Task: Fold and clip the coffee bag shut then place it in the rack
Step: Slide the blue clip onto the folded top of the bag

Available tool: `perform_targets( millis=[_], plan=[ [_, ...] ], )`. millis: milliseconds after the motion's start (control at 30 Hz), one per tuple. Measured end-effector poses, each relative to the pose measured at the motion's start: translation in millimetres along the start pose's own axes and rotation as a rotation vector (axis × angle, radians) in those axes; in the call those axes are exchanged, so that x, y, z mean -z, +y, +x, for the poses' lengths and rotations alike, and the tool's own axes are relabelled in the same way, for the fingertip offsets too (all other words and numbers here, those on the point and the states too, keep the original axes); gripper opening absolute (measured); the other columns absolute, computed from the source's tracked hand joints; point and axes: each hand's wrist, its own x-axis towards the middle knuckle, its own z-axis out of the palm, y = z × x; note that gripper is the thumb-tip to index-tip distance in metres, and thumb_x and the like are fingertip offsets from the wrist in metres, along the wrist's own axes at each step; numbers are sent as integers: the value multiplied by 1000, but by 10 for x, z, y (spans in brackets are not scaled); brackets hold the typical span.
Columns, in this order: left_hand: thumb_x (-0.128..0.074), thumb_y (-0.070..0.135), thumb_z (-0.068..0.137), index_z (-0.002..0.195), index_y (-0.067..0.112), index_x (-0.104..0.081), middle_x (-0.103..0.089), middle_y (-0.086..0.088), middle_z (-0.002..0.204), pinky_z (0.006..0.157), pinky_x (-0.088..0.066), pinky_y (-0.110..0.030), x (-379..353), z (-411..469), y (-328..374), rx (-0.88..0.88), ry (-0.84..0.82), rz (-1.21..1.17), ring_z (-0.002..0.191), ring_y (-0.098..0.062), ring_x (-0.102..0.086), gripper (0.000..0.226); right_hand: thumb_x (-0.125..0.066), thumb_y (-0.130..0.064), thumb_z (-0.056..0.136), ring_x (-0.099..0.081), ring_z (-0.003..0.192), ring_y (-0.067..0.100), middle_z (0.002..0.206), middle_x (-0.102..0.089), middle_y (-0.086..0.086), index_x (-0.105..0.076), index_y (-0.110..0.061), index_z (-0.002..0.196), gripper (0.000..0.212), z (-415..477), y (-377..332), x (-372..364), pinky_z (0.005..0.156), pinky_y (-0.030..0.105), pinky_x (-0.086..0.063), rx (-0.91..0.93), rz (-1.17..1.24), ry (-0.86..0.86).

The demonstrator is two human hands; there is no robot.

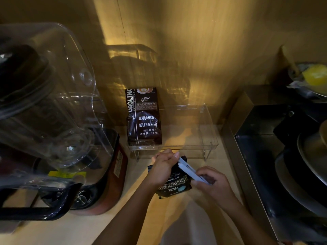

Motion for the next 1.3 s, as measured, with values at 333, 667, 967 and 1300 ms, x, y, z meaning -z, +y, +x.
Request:
perform_targets(
  millis=[333,667,967,1300],
  plan=[
    [-57,33,85,69,35,-64,-50,5,84,95,-40,-56,21,38,0,-58,-78,41,105,-34,-47,17,-76,-2,64,-55,70,-6,79,-60,0,-64,-17,69,20,172,-67,311,61,4,-40,-21,-70,150],
    [-57,19,85,78,39,-50,-53,14,82,69,-45,-24,-8,94,-127,-89,22,144,82,-6,-53,23,-75,-17,69,-57,79,16,85,-65,2,-67,-12,80,14,408,-168,463,70,24,-43,118,-596,-113],
    [-58,13,84,77,18,-59,-42,8,90,67,-13,-26,-54,157,-49,-138,112,371,91,-9,-31,9,-75,-18,68,-50,76,11,80,-56,-11,-52,-30,83,30,530,-246,348,62,25,-36,130,-650,-157],
    [-38,1,85,81,21,-37,-44,2,86,86,-14,-24,-359,66,-44,-6,173,462,98,-18,-39,20,-74,-17,67,-55,78,6,81,-57,-12,-43,-43,75,41,618,-362,61,67,31,-48,-36,-453,-243]
  ],
)
